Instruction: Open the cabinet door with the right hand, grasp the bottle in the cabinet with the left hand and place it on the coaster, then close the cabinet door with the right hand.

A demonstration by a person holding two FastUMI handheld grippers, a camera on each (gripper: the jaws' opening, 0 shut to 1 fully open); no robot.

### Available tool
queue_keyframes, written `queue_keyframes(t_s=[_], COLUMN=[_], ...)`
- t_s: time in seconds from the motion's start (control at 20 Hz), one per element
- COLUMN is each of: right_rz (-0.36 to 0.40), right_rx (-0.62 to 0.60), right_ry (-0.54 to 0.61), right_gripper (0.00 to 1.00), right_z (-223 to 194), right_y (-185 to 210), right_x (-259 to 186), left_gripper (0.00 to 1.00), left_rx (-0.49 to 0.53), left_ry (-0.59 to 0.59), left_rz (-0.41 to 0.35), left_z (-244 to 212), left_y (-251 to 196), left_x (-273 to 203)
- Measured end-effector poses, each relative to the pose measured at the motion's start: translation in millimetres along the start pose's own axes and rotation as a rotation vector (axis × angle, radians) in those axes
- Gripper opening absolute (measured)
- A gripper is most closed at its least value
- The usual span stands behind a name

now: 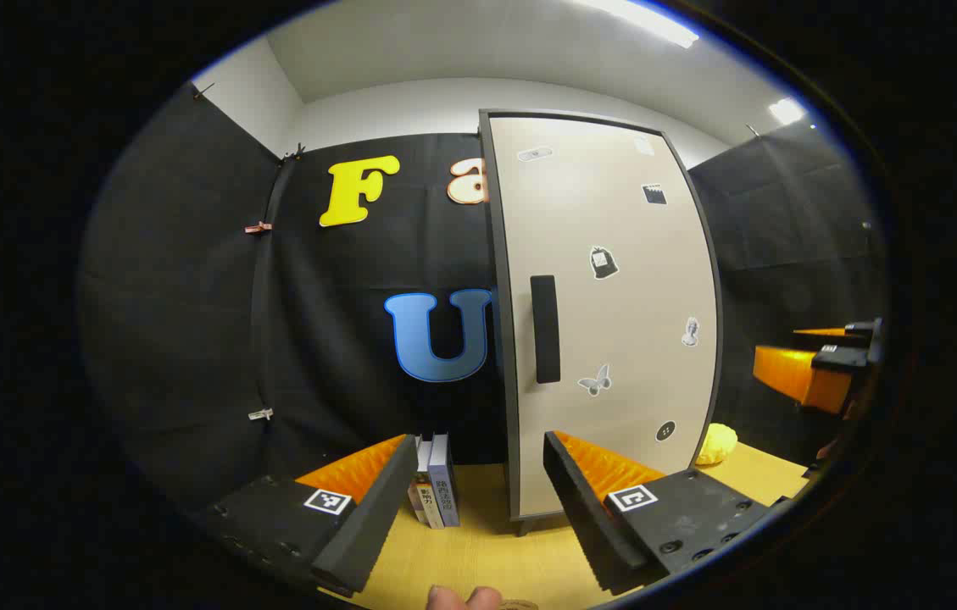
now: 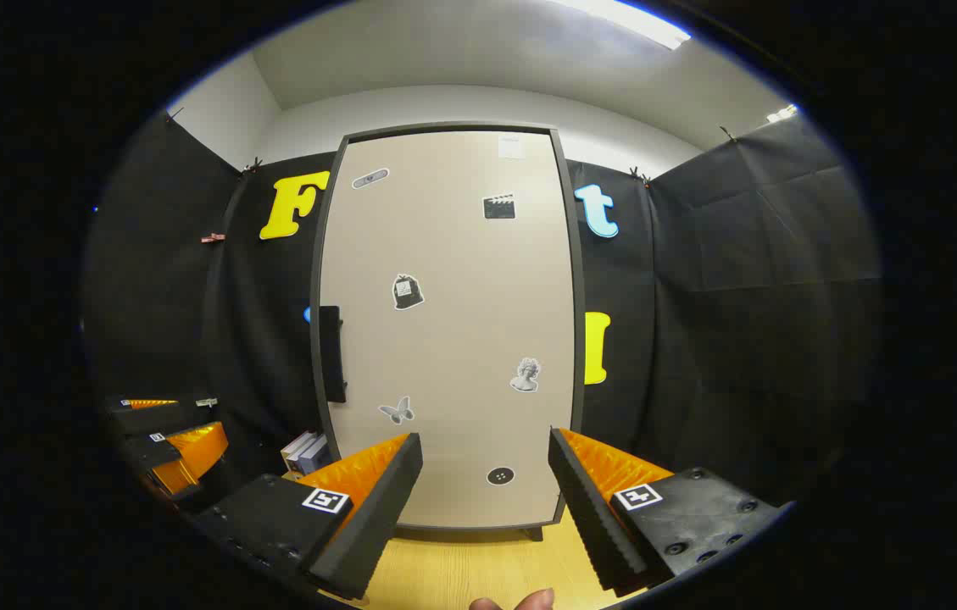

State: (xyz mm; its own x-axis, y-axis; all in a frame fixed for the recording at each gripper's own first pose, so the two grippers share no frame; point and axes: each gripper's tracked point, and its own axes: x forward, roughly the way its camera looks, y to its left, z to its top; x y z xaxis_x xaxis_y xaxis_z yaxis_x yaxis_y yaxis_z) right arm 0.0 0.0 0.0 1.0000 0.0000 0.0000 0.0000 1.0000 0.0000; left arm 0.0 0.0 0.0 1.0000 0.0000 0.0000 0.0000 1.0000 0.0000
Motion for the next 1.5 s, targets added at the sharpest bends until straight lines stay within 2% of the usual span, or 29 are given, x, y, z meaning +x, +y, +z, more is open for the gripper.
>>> queue_keyframes(t_s=[0.35,0.75,1.1,1.3,1.5], right_rz=[0.001,-0.005,0.001,0.018,0.045], right_rx=[0.014,0.021,0.005,0.021,0.053], right_ry=[0.017,0.025,0.021,0.015,-0.004], right_gripper=[0.97,0.98,0.98,0.98,0.98], right_z=[0,-1,-3,0,16], right_y=[14,21,30,42,69], right_x=[-13,-22,-21,-15,13], left_gripper=[0.94,0.94,0.94,0.94,0.94], left_rx=[-0.051,-0.058,-0.033,-0.035,-0.010], left_ry=[-0.043,-0.020,-0.015,-0.011,0.001], left_rz=[-0.001,0.016,0.009,0.009,0.026], left_z=[31,18,10,6,3], left_y=[17,31,45,53,65], left_x=[-14,-16,3,7,4])
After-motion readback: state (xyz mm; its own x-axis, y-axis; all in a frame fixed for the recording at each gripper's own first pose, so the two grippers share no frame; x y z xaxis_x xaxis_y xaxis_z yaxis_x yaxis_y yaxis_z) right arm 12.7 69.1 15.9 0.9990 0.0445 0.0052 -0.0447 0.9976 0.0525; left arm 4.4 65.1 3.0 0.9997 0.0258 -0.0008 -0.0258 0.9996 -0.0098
